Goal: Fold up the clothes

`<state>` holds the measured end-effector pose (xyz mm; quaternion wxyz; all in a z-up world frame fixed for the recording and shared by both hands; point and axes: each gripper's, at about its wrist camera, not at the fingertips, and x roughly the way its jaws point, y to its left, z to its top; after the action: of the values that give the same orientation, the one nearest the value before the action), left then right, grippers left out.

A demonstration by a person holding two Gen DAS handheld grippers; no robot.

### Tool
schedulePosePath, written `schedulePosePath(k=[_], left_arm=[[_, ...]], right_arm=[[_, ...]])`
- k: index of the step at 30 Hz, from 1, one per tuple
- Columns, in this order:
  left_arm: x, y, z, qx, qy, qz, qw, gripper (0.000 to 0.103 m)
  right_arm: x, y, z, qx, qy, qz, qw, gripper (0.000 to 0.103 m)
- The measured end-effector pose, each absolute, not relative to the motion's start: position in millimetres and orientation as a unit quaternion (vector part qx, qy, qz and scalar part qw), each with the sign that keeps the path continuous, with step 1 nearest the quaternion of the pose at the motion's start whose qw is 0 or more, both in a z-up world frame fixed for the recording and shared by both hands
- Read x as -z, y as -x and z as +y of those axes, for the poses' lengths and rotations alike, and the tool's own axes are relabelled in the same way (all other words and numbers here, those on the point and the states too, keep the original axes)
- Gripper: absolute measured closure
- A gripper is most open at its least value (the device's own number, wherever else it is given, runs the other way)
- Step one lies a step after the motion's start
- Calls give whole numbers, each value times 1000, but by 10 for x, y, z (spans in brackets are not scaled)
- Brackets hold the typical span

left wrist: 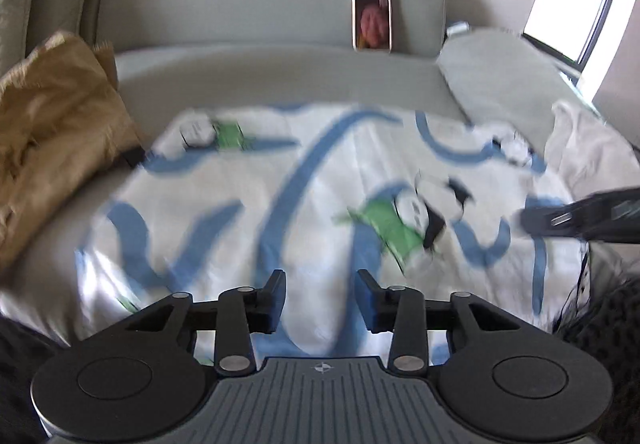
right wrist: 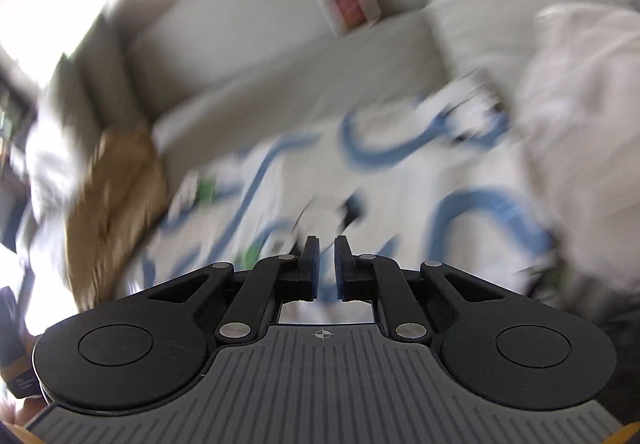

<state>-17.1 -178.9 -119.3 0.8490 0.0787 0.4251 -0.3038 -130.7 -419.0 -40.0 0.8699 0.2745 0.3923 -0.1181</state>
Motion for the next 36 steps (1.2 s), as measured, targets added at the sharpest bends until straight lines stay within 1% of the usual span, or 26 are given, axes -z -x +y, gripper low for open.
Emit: schedulePosePath(k=[4,5,6,7,9,11,12,14,15,16,17,19,22,23,24,25,26,32,36], left_arm=[[1378,248,-1825,309,-97,438,839,68],[1384,258,-1828,310,-103,436,838,68],[1385,262,-1829,310,-107,437,837,68],[1373,264,-1829,309,-108,443,835,68],[1341,305,-1839,310,-120,450,829,68],[1298,372,-1847,320,-133,449,824,68],[1272,416,-1850,329,-138,445,821,68],[1213,514,-1849,355,-143,432,817,65],[1195,540,-1846,367,-138,431,813,63],[1181,556,-1847,374,-134,429,811,62],[1169,569,-1855,377,-133,427,811,62],[1152,582,-1876,379,-138,420,813,61],[1125,585,-1904,384,-135,417,812,61],[1118,579,-1910,386,-130,420,811,61],[1113,576,-1917,389,-127,421,810,61],[1115,576,-1927,390,-126,422,809,61],[1119,579,-1932,390,-126,423,808,60],[1172,536,-1927,379,-122,437,807,60],[1184,521,-1924,377,-121,439,806,60]], right_arm=[[738,1223,-3914,109,-231,442,860,88],[810,1250,-3938,113,-228,449,856,90],[846,1308,-3961,111,-225,449,858,97],[866,1358,-3986,110,-224,450,857,99],[845,1433,-4039,119,-224,462,850,99],[767,1517,-4084,139,-218,472,843,90],[725,1565,-4112,150,-216,475,840,82],[637,1683,-4215,161,-238,462,839,80],[590,1764,-4314,164,-265,446,839,72],[553,1861,-4428,172,-297,427,837,59],[528,1970,-4545,186,-326,406,833,56],[486,2177,-4767,214,-380,365,823,55],[522,2402,-4996,252,-416,343,804,54],[542,2458,-5056,260,-425,341,797,54],[567,2504,-5108,266,-433,338,792,51],[598,2530,-5152,270,-439,339,787,46],[637,2535,-5188,273,-444,342,782,44],[941,2369,-5303,279,-455,371,760,44],[1118,2280,-5391,259,-470,353,767,44]])
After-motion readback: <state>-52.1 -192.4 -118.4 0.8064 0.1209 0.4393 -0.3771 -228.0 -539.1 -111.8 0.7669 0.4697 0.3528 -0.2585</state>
